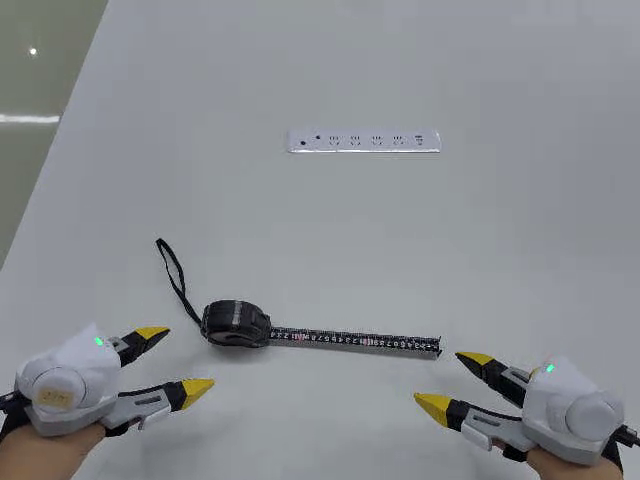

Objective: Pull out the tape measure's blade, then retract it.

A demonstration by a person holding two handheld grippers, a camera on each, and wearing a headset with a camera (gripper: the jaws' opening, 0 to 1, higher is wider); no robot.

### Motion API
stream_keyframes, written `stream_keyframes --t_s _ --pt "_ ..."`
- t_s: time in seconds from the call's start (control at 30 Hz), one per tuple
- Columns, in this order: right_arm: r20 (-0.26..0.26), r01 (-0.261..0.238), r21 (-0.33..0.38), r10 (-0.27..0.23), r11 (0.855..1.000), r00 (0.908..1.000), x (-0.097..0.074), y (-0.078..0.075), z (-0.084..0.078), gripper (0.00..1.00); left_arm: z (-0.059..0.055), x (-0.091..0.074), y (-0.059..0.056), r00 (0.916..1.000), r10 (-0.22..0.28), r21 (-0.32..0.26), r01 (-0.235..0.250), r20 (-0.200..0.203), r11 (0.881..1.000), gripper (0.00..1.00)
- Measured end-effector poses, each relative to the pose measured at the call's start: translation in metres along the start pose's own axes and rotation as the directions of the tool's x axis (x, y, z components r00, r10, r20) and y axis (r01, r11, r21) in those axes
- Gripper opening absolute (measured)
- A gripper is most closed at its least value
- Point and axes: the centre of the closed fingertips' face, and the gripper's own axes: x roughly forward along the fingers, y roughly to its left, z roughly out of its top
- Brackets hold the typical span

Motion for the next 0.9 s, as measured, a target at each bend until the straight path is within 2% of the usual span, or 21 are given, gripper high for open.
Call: stream_keyframes --t_s 0.3,0.57,0.77,0.83,0.9 --pt "0.016 0.031 -0.002 -0.031 1.0 0.9994 -0.011 0.002 -0.003 0.54 -0.012 -0.012 0.002 0.9989 0.047 -0.042 -0.047 0.008 0.998 0.57" --pt "0.052 0.053 0.007 -0.053 0.999 0.9972 -0.022 0.002 -0.003 0.56 -0.021 -0.021 0.001 0.9966 0.079 -0.085 -0.077 0.024 0.993 0.58" --pt "0.074 0.064 0.012 -0.065 0.998 0.9951 -0.029 0.005 -0.002 0.57 -0.025 -0.027 -0.006 0.9951 0.092 -0.107 -0.088 0.034 0.99 0.58" --pt "0.084 0.072 0.012 -0.072 0.997 0.9939 -0.032 0.005 -0.003 0.57 -0.026 -0.03 -0.011 0.9947 0.091 -0.122 -0.085 0.047 0.989 0.58" --pt "0.088 0.07 0.013 -0.071 0.997 0.9936 -0.034 0.007 -0.003 0.57 -0.029 -0.032 -0.012 0.9946 0.094 -0.12 -0.088 0.043 0.989 0.59"
